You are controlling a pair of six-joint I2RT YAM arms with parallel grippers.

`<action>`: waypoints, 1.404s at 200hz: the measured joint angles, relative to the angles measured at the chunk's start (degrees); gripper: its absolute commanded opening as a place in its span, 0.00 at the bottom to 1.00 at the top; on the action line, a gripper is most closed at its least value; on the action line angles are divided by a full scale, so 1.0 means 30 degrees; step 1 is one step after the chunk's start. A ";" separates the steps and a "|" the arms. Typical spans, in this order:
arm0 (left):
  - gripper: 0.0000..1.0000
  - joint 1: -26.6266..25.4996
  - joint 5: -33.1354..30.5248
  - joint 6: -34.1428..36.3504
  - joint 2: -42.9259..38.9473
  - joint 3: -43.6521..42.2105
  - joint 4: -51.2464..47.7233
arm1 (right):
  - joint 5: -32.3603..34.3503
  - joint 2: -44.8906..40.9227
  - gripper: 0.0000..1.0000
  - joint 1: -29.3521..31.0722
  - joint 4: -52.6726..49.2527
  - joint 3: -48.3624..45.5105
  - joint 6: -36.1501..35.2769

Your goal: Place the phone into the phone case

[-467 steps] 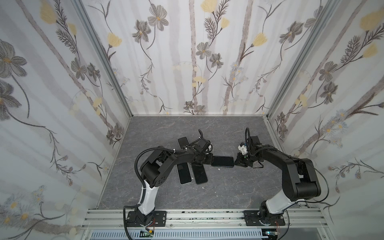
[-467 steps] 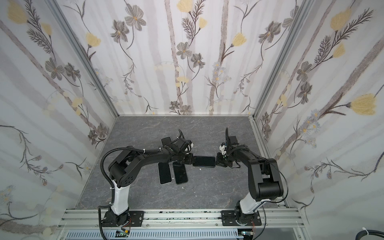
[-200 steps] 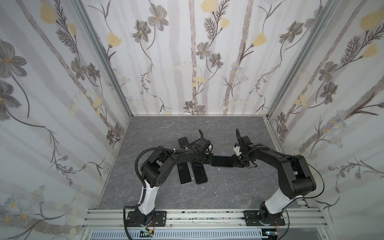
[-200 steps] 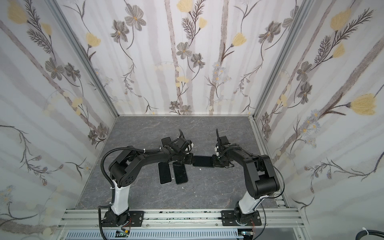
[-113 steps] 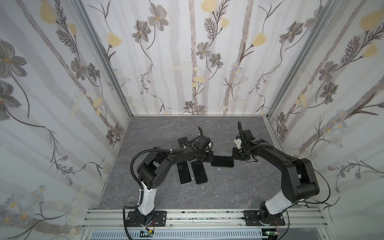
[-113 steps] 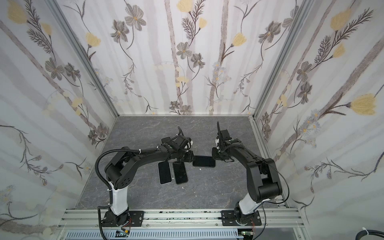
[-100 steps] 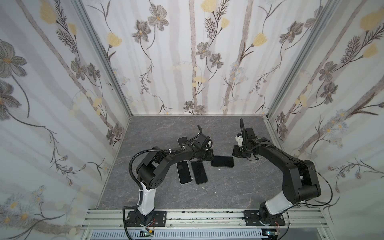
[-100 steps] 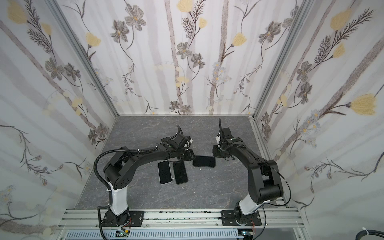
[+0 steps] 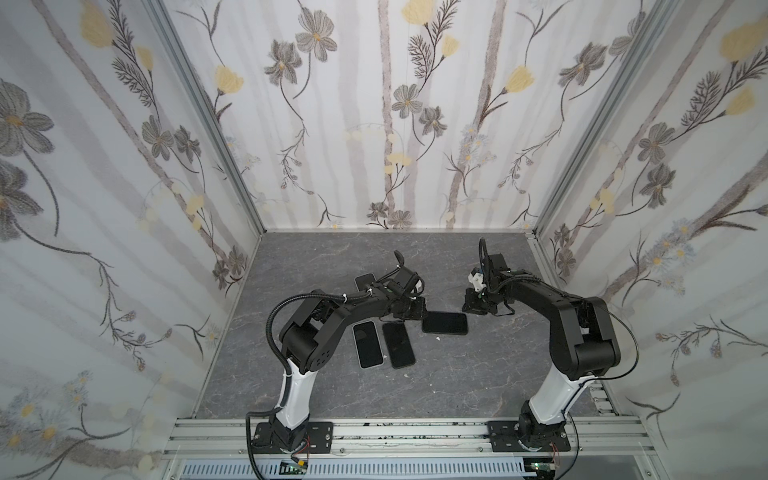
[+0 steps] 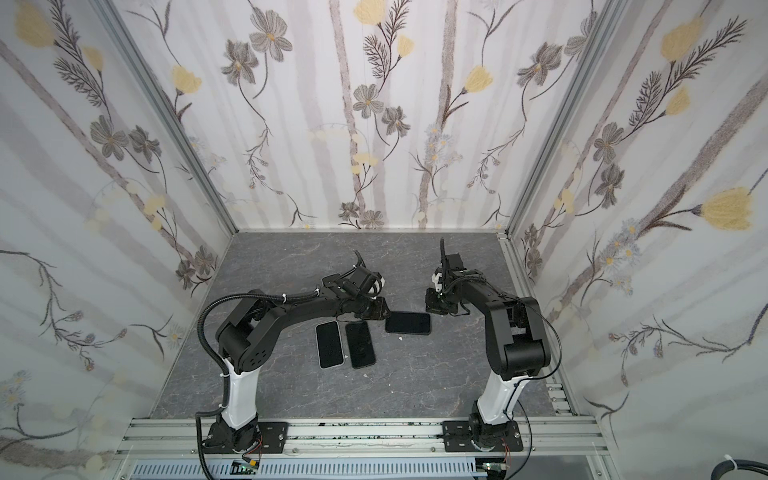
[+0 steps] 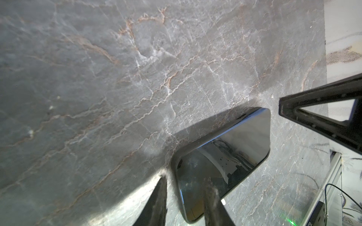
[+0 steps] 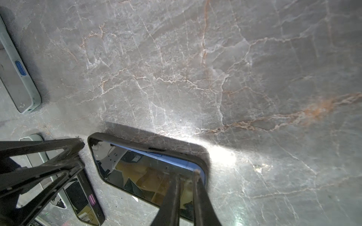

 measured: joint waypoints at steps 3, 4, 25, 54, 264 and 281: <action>0.30 0.0000 0.0022 0.0000 0.0007 -0.0029 0.0000 | -0.0015 0.0007 0.14 0.0000 0.0000 0.0000 -0.0007; 0.30 0.0000 0.0029 0.0000 0.0007 -0.0036 0.0000 | -0.0015 0.0022 0.14 0.0000 0.0000 0.0000 -0.0007; 0.30 0.0000 0.0175 -0.0022 0.0087 -0.0189 0.0007 | 0.0022 0.0109 0.14 0.0015 -0.0015 -0.0109 -0.0073; 0.30 0.0000 0.0299 -0.0124 0.0168 -0.0270 0.0015 | 0.0058 0.0393 0.15 0.0022 -0.0095 -0.0255 -0.0197; 0.27 -0.0036 0.0102 -0.0430 0.0291 -0.0831 0.0860 | 0.1523 0.0284 0.14 0.0102 -0.0882 -0.0080 -0.0692; 0.27 -0.0036 0.0102 -0.0430 0.0299 -0.0831 0.0874 | 0.1515 0.0437 0.13 0.0102 -0.0889 -0.0146 -0.0707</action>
